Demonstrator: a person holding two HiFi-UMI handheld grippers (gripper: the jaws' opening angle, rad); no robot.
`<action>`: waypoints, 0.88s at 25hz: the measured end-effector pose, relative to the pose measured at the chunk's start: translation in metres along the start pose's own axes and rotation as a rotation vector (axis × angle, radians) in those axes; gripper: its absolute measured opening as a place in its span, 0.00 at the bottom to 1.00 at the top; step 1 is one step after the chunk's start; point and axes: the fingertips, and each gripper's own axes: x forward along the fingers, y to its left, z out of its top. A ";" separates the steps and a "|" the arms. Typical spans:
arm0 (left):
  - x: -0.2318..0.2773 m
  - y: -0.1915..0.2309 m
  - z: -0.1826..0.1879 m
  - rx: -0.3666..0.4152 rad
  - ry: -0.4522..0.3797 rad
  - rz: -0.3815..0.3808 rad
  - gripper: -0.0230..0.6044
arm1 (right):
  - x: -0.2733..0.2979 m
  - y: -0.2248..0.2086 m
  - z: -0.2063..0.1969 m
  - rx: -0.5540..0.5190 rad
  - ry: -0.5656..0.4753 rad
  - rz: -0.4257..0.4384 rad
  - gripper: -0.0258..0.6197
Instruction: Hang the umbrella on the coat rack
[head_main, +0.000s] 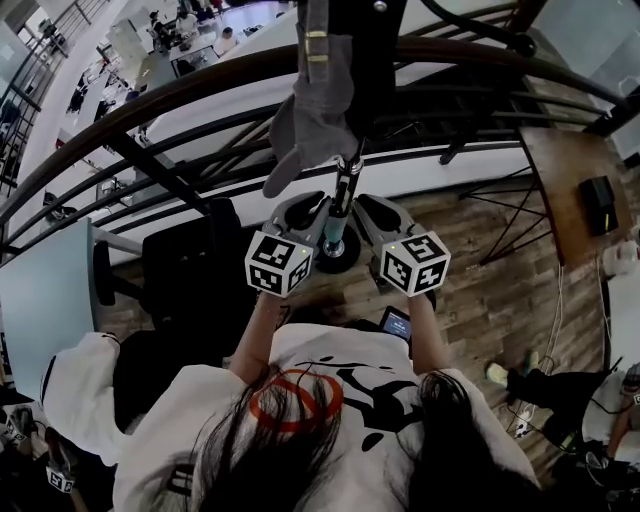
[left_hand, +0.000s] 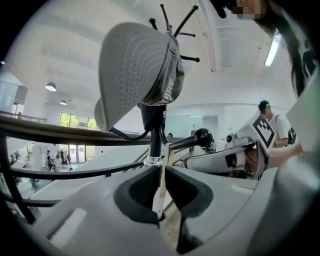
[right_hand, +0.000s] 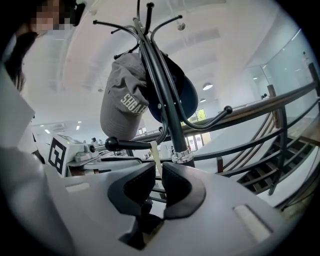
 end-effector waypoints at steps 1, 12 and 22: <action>-0.003 0.000 0.000 -0.026 -0.010 0.007 0.09 | -0.004 -0.001 0.001 0.003 -0.004 -0.002 0.11; -0.035 -0.035 -0.005 -0.122 -0.045 0.070 0.09 | -0.045 0.015 -0.011 -0.018 0.018 0.043 0.05; -0.054 -0.082 0.008 -0.120 -0.102 0.147 0.09 | -0.088 0.031 -0.014 -0.040 0.010 0.137 0.05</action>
